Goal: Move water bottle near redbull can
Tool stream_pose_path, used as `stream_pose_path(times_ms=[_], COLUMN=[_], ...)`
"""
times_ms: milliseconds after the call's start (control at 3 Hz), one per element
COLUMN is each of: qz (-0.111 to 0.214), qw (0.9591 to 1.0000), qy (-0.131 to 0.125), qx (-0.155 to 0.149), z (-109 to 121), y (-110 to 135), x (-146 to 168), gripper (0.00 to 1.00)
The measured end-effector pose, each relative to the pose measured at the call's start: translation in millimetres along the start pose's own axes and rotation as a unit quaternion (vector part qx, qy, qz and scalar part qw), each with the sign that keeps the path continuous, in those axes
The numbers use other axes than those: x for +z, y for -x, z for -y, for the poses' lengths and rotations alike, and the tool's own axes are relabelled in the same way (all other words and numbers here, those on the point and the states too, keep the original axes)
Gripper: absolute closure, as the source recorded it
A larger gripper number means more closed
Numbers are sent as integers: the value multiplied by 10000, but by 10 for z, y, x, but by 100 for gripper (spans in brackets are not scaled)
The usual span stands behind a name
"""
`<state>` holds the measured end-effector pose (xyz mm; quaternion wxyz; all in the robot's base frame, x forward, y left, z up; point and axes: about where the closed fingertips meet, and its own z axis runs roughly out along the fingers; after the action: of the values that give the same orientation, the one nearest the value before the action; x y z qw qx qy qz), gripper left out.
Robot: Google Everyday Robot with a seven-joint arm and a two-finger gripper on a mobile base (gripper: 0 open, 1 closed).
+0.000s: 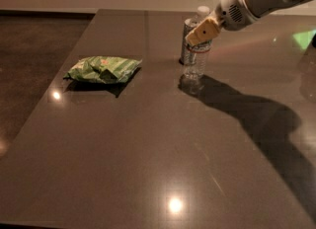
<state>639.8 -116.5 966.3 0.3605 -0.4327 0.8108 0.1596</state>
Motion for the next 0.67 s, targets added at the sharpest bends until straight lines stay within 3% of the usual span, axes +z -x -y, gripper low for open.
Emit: stream_pose_path(times_ms=[333,667], qz=[0,-99], qw=[10000,9999], qy=[-42,-45], qx=[74,120], z=[99,149], y=[-3,-26], x=[59,104], gripper=[86,62])
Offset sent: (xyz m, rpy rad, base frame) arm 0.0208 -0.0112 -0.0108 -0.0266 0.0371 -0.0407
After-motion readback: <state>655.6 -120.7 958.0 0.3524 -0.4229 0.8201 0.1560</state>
